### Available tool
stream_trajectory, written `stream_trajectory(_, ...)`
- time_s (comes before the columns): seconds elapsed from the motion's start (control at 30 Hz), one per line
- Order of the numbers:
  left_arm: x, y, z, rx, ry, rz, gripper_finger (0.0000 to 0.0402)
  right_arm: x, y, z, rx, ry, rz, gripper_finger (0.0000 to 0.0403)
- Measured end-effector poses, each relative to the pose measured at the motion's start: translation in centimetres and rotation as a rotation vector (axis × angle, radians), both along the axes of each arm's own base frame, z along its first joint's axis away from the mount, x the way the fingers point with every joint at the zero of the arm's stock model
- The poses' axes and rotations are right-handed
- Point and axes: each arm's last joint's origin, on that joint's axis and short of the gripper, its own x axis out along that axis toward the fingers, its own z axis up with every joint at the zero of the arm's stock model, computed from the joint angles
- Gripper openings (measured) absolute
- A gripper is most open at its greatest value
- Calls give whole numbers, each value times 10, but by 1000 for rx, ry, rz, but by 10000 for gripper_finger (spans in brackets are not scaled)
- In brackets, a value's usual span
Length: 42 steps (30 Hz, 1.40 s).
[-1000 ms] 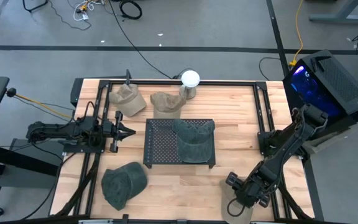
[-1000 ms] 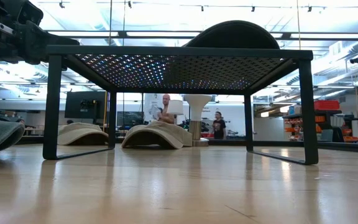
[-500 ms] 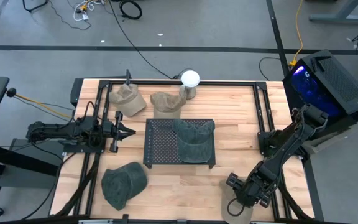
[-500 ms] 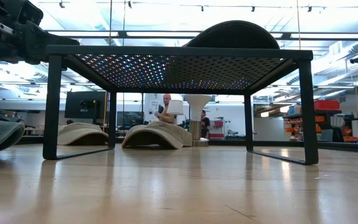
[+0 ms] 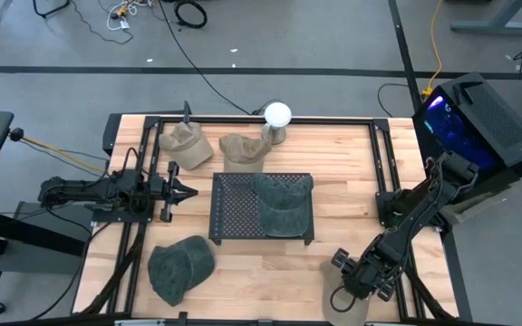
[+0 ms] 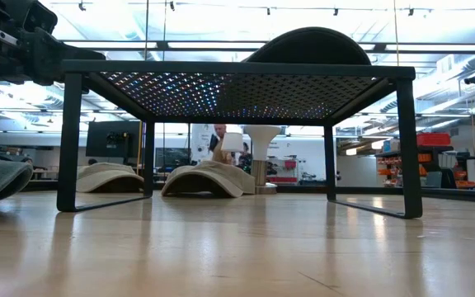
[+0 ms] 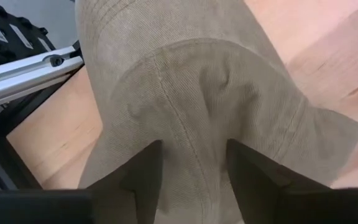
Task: Pick & Place hat
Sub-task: Put the bottom brown cap on the shelf
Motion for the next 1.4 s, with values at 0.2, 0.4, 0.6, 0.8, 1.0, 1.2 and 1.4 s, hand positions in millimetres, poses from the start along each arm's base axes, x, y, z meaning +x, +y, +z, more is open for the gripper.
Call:
stream_trajectory(0.2, 0, 0, 0, 0, 0, 0, 30, 1, 2, 1, 20, -10, -16, 124)
stream_trajectory(0.4, 0, 0, 0, 0, 0, 0, 30, 2, 2, 1, 26, -15, -17, 89)
stream_trajectory(0.6, 0, 0, 0, 0, 0, 0, 30, 2, 2, 1, 26, -14, -16, 59)
stream_trajectory(0.8, 0, 0, 0, 0, 0, 0, 30, 2, 2, 1, 27, -13, -16, 32)
stream_trajectory(1.0, 0, 0, 0, 0, 0, 0, 30, 1, 3, 1, 41, 3, -8, 5)
stream_trajectory(1.2, 0, 0, 0, 0, 0, 0, 30, 1, 3, 1, 48, 12, -5, 3)
stream_trajectory(1.4, 0, 0, 0, 0, 0, 0, 30, 1, 3, 1, 56, 29, -25, 1)
